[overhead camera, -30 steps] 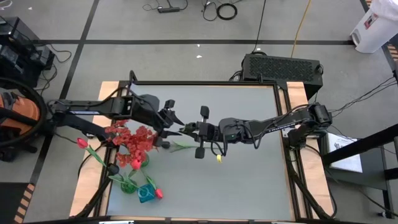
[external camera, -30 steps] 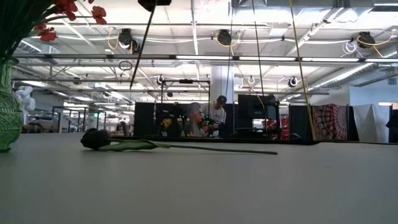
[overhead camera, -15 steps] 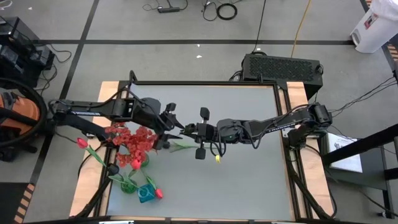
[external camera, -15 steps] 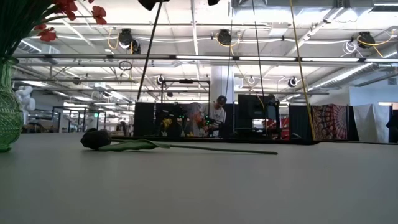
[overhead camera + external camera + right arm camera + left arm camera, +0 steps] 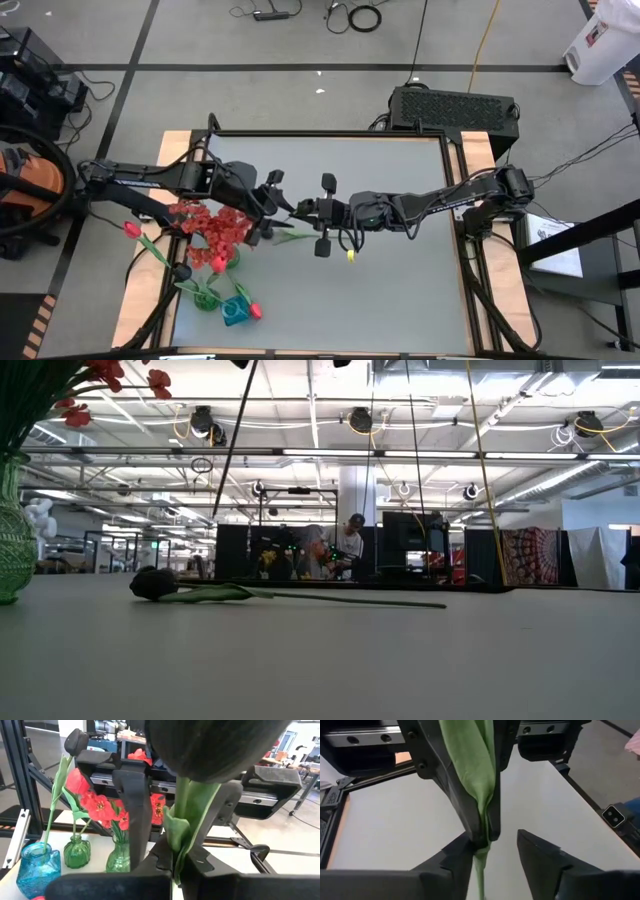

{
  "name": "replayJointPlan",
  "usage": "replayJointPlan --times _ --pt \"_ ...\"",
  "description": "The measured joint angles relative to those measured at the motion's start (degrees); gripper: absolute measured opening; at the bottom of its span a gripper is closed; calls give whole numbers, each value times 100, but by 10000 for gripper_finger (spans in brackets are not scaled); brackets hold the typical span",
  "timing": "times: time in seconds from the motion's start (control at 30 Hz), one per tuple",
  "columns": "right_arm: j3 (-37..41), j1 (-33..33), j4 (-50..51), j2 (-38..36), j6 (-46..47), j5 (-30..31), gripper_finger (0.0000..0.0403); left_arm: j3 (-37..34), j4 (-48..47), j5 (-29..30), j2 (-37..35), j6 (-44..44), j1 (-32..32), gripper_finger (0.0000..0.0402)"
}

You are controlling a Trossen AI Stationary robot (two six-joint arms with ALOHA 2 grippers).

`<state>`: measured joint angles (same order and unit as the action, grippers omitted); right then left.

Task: Sort flowers into vase by color
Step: Put the right black flower into the blue vase

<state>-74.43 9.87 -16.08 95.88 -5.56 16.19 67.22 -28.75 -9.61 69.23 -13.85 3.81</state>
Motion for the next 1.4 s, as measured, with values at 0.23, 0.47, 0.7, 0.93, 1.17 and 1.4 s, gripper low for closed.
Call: replayJointPlan --times 0.23,0.47,0.7,0.93,1.17,1.4 --pt "0 4 0 0 2 -20 0 0 4 27 0 2 -4 84" --pt "0 9 -46 0 2 -28 0 2 6 88 -4 4 -4 19" --pt "0 7 -169 2 2 -19 25 10 7 110 -10 10 -2 8" --pt "0 95 -413 2 -240 87 85 7 -134 484 -6 7 9 6" --pt "0 244 -525 1 -377 87 141 0 -165 695 -105 10 17 5" --pt "-9 369 -575 -6 -430 86 177 70 -249 711 -429 2 25 5"
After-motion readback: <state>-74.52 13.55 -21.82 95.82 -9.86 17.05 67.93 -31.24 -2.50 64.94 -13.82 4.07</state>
